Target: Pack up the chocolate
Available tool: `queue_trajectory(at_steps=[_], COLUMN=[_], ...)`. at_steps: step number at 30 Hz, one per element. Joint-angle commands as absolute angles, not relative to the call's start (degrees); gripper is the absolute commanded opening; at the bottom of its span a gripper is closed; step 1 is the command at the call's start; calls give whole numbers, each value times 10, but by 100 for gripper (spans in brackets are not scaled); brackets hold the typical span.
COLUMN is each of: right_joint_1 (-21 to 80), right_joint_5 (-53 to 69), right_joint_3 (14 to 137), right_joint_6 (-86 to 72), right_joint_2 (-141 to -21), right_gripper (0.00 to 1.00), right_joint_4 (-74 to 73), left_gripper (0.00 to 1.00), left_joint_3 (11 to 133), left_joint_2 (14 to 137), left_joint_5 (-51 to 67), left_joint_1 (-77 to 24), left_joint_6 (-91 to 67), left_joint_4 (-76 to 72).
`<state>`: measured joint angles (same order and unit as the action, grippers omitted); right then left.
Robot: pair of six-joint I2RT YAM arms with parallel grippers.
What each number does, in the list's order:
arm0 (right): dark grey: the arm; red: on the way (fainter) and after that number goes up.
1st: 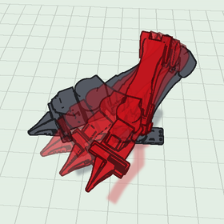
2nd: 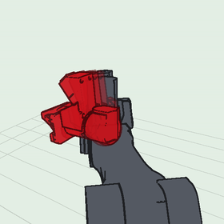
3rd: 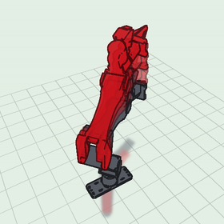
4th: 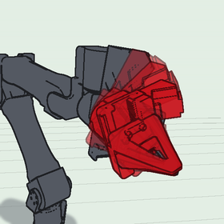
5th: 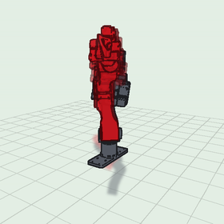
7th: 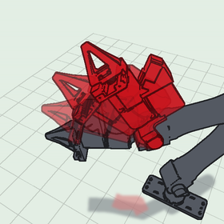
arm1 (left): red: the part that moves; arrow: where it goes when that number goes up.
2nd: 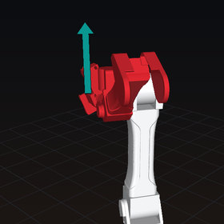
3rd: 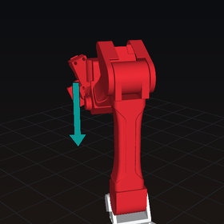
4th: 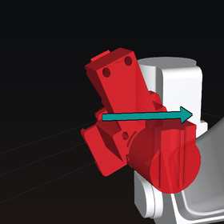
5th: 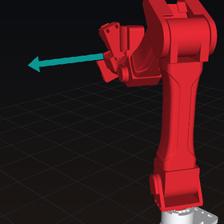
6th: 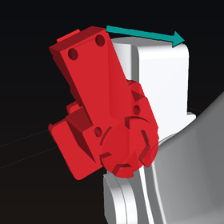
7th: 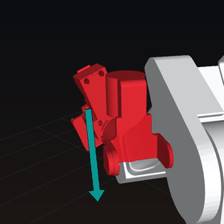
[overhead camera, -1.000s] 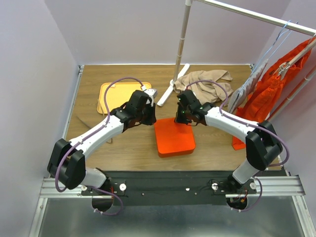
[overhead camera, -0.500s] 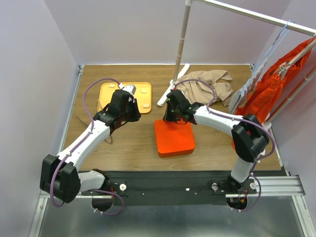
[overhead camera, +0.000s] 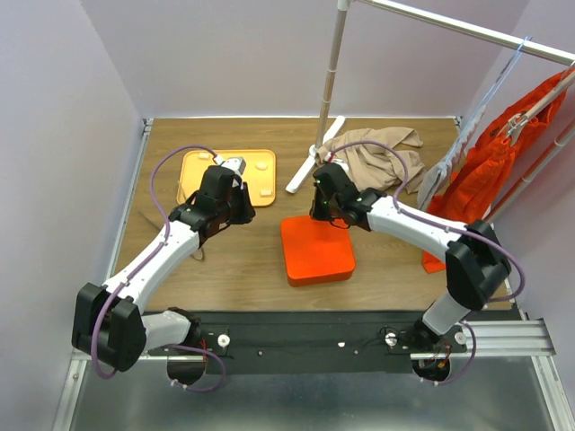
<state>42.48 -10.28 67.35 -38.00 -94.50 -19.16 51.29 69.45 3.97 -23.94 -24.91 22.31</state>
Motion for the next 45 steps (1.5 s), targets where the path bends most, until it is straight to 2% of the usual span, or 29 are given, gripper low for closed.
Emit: queue_trajectory(at_steps=[1,7,12,18,23,28,32,35,40,45], right_joint_1=[426,416,414,414,414,415,417,417,416,416], right_joint_5=[-170,-197,-163,-201,-223,-125,-91,-121,-213,-208], right_joint_3=[646,621,644,659,623,516,450,469,527,534], right_joint_6=[-377,-387,-374,-371,-373,-423,-446,-447,-418,-415], right_joint_2=[-911,-933,-1026,-927,-843,-793,-802,-811,-750,-737], right_gripper=[1,1,1,1,1,1,1,1,1,1], right_joint_4=[-234,-241,-253,-258,-285,-294,-266,-287,-309,-336], left_gripper=[30,31,31,30,31,31,31,31,31,31], left_joint_3=[521,524,526,526,526,526,528,534,547,549], left_joint_2=[689,699,699,695,700,705,714,719,722,726], left_joint_5=[64,76,79,75,76,74,77,80,76,76], left_joint_1=[-236,-236,-237,-238,-238,-239,-239,-240,-241,-242], left_joint_6=[-243,-244,-242,-241,-239,-240,-242,-241,-240,-238], left_joint_4=[207,201,198,201,199,195,192,189,192,196])
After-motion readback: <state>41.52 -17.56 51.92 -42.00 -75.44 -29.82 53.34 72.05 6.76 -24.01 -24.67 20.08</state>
